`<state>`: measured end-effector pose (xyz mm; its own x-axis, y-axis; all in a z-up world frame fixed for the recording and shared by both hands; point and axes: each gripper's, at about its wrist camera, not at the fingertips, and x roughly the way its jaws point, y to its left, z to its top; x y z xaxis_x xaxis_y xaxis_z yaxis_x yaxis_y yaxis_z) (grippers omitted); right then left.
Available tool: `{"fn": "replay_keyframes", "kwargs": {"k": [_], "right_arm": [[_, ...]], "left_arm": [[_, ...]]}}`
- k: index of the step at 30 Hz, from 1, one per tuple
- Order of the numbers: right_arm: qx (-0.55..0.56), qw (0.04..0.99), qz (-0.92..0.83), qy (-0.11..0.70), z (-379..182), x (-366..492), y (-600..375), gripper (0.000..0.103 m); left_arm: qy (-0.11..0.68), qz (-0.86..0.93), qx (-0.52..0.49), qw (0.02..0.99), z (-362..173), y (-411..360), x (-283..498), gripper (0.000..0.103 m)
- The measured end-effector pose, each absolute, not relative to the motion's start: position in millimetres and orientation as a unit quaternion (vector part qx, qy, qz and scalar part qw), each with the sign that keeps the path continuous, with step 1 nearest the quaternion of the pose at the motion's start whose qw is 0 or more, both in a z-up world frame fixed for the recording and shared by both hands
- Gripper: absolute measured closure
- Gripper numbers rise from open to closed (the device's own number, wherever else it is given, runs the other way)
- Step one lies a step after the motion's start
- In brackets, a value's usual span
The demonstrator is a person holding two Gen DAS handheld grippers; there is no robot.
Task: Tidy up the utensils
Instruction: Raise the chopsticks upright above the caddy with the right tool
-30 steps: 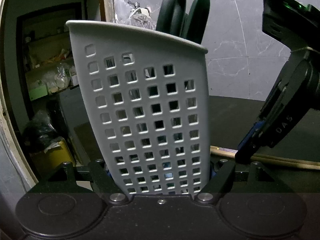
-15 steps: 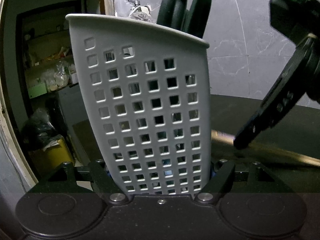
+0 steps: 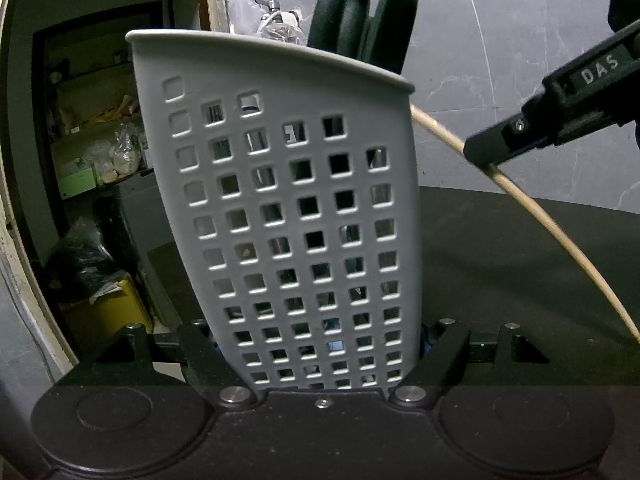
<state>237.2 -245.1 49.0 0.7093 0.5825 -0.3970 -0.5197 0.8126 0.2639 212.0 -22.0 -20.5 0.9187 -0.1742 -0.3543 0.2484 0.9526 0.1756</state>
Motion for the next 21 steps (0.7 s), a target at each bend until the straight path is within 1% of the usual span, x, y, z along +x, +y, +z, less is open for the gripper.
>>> {"fn": "replay_keyframes", "kwargs": {"k": [6, 14, 21], "right_arm": [[0.085, 0.928, 0.304, 0.196, 52, 234, -252, 0.089], [0.101, 0.935, 0.305, 0.15, 70, 224, -251, 0.089], [0.093, 0.937, 0.316, 0.119, 91, 225, -246, 0.089]], "left_arm": [[0.167, -0.108, 0.11, 0.974, -20, -23, 212, 0.024], [0.168, -0.108, 0.11, 0.974, -20, -22, 212, 0.024], [0.168, -0.107, 0.111, 0.974, -20, -22, 212, 0.024]]}}
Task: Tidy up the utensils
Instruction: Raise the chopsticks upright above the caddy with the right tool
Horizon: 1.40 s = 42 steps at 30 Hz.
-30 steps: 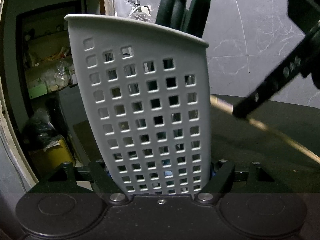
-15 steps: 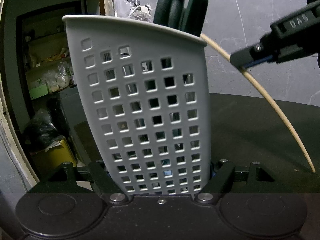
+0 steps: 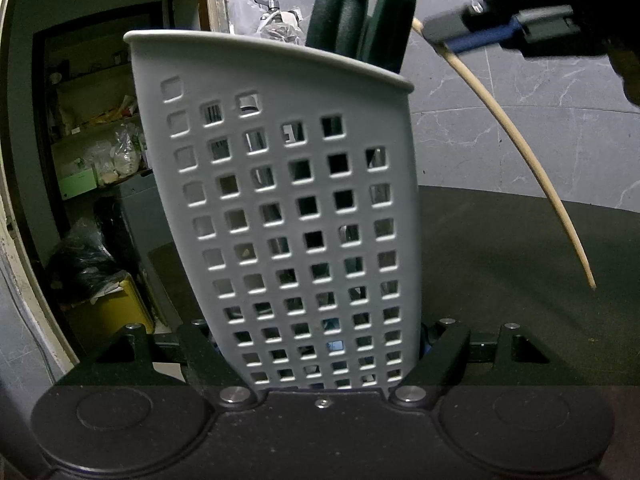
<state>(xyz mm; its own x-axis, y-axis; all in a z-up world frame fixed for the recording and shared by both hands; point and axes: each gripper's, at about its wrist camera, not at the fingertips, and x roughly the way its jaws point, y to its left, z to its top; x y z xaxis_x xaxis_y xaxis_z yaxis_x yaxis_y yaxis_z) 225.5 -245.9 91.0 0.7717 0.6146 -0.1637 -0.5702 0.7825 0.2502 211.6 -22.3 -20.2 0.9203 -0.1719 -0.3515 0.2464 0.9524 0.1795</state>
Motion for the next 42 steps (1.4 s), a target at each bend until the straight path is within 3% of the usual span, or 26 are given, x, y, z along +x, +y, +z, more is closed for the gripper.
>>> {"fn": "replay_keyframes", "kwargs": {"k": [27, 42], "right_arm": [[0.018, 0.934, 0.354, -0.041, 212, 233, -198, 0.089], [0.07, 0.899, 0.428, -0.067, 224, 249, -159, 0.089]], "left_arm": [[0.169, -0.107, 0.112, 0.973, -20, -23, 211, 0.024], [0.169, -0.106, 0.113, 0.973, -19, -23, 210, 0.024]]}}
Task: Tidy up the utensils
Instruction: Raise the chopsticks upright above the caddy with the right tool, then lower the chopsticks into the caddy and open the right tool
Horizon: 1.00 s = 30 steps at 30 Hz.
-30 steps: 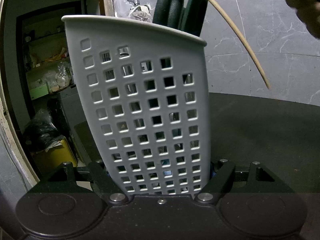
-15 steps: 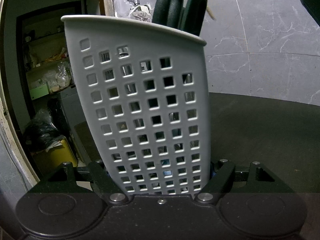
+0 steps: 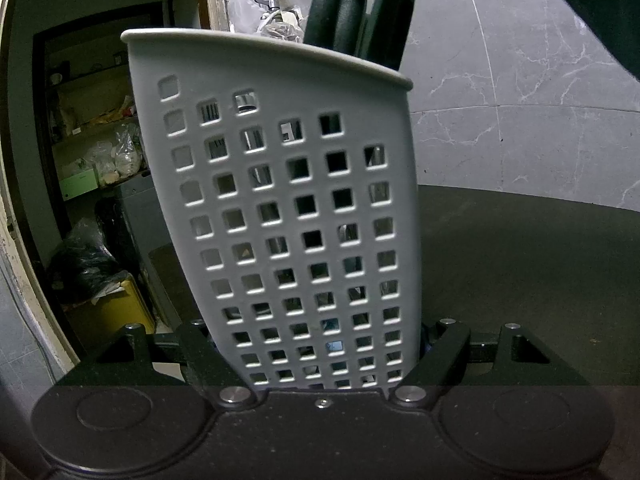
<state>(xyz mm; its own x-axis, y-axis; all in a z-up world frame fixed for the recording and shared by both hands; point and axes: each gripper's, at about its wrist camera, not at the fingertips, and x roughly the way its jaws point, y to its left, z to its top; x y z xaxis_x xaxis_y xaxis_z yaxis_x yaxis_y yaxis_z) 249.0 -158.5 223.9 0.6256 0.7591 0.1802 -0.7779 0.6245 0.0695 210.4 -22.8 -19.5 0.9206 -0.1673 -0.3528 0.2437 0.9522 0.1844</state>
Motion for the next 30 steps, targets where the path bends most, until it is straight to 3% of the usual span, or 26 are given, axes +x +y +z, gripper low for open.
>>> {"fn": "replay_keyframes", "kwargs": {"k": [16, 30], "right_arm": [[0.157, 0.877, 0.453, 0.021, 144, 319, -167, 0.088], [0.173, 0.877, 0.445, 0.052, 107, 319, -184, 0.088]], "left_arm": [[0.169, -0.106, 0.112, 0.973, -20, -23, 210, 0.024], [0.171, -0.104, 0.115, 0.973, -20, -23, 210, 0.024]]}}
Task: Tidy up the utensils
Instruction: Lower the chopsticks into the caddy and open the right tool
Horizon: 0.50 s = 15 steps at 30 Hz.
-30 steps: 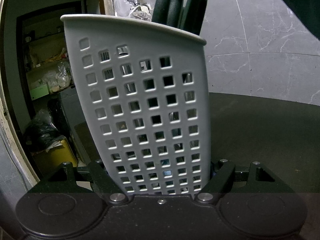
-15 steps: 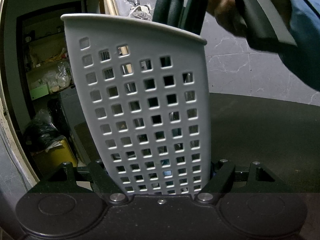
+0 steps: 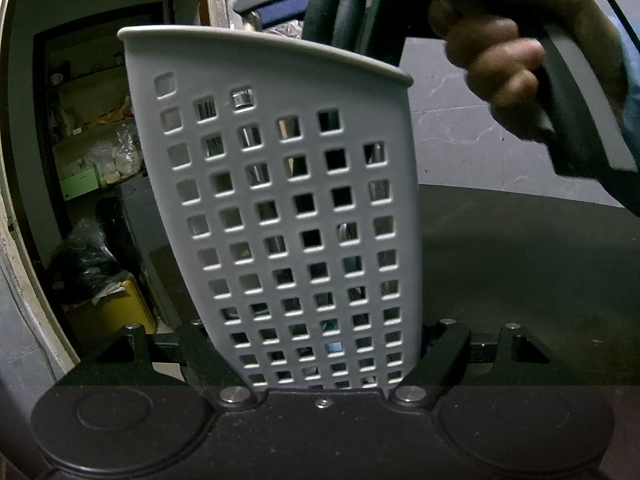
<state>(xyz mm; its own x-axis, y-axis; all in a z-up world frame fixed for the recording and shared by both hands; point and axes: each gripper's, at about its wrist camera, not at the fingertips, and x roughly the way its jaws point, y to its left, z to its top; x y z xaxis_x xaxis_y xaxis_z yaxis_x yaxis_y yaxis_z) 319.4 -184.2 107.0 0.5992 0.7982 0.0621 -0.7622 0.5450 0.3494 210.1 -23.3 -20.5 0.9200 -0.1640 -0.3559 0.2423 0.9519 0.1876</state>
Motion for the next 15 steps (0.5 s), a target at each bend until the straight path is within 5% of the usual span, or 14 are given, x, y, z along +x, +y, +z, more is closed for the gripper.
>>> {"fn": "replay_keyframes", "kwargs": {"k": [13, 15], "right_arm": [[0.107, 0.879, 0.458, 0.084, 95, 294, -191, 0.085], [0.1, 0.876, 0.463, 0.087, 94, 290, -194, 0.072]], "left_arm": [[0.172, -0.104, 0.115, 0.973, -20, -23, 210, 0.024], [0.172, -0.104, 0.116, 0.973, -21, -24, 210, 0.024]]}}
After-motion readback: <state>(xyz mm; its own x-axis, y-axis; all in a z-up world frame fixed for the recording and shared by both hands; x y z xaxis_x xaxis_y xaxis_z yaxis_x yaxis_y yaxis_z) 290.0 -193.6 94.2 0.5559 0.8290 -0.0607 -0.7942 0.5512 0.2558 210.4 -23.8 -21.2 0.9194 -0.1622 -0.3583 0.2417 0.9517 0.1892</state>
